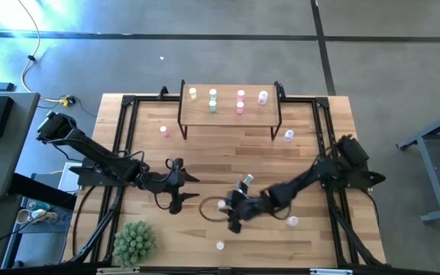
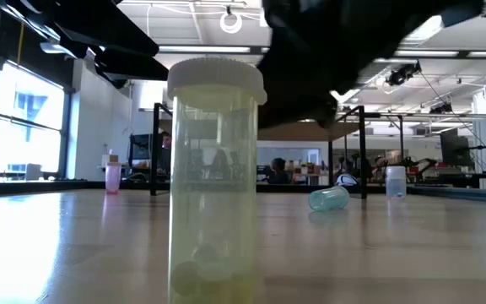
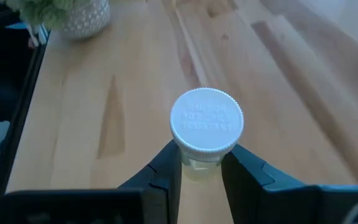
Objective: Pick and place medicine bottles onto shelf by color
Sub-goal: Put the right yellow pill bottle and align it with the other yellow pill bottle on the shelf
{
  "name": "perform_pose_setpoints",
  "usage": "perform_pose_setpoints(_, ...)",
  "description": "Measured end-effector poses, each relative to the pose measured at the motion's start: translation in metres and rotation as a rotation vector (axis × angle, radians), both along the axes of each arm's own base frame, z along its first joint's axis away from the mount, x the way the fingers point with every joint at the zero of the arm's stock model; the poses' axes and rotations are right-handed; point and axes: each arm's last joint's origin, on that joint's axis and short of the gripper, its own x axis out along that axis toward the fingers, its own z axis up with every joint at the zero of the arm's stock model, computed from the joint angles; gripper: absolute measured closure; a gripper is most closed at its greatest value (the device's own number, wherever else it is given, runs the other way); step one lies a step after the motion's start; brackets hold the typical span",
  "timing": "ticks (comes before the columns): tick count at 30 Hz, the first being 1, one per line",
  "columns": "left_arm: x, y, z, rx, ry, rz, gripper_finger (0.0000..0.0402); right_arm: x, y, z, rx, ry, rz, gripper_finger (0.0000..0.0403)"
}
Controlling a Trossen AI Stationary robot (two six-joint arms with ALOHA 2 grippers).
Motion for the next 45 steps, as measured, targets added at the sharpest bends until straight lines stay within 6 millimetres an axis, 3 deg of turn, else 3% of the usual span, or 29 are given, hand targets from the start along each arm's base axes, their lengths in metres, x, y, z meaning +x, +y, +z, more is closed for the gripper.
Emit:
perform_pose_setpoints(8, 0.007, 0.020, 0.003, 0.067, -0.025, 0.045, 0.0167, 0.029, -0.047, 0.016, -0.023, 0.007, 0.073, 0.0320)
perform_pose_setpoints(22, 0.013, 0.065, 0.005, 0.065, -0.020, 0.061, 0.0167, 0.052, -0.109, 0.038, -0.161, 0.068, 0.054, 0.0320)
perform_pose_setpoints(37, 0.013, 0.086, 0.005, 0.081, -0.009, 0.052, 0.0167, 0.059, -0.148, 0.047, -0.115, 0.071, 0.015, 0.0320)
perform_pose_setpoints(45, 0.011, 0.099, 0.005, 0.084, -0.006, 0.094, 0.0167, 0.060, -0.153, 0.048, -0.144, 0.057, 0.060, 0.0320)
